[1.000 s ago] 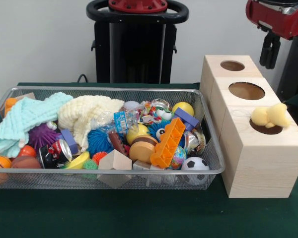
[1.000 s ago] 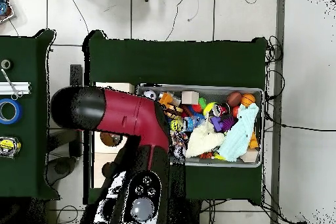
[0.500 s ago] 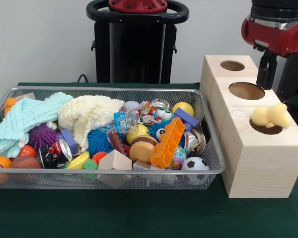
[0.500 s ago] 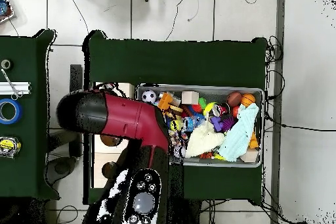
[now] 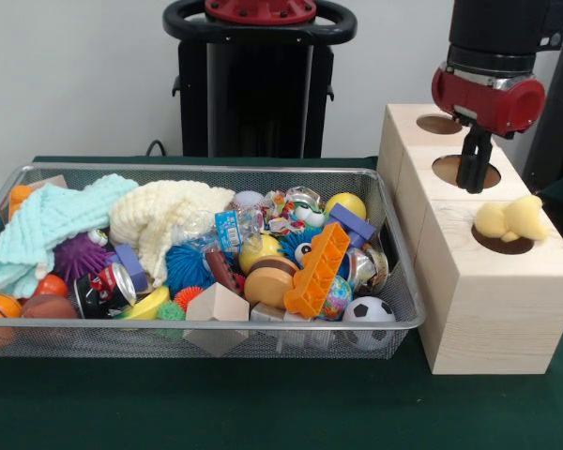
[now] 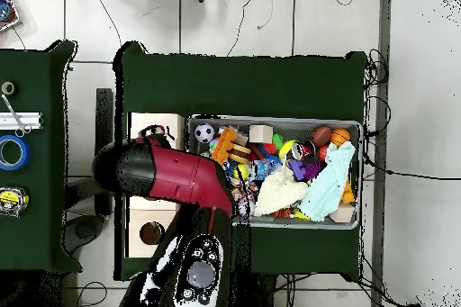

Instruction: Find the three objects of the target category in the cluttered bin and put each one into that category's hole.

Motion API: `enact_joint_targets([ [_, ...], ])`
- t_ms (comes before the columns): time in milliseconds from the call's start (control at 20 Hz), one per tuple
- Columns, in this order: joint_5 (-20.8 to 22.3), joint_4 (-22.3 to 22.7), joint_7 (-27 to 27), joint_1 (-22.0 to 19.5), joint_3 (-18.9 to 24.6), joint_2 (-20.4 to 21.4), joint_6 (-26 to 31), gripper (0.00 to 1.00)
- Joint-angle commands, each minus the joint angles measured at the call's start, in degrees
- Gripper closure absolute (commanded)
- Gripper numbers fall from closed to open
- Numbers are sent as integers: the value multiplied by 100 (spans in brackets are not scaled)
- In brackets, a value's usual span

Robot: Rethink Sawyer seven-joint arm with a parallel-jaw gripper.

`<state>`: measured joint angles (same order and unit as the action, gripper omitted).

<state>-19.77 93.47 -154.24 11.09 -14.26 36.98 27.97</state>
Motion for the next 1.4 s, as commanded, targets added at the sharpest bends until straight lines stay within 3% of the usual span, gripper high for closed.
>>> enact_joint_targets([
  [50, -3, 784, -528, 17, 496, -71, 93, 100],
  [300, -23, 719, -638, 138, 362, 99, 499, 100],
  [950, -252, -319, -1138, 413, 236, -702, 681, 100],
  [1400, -295, -160, -891, 314, 429, -1022, -2, 100],
])
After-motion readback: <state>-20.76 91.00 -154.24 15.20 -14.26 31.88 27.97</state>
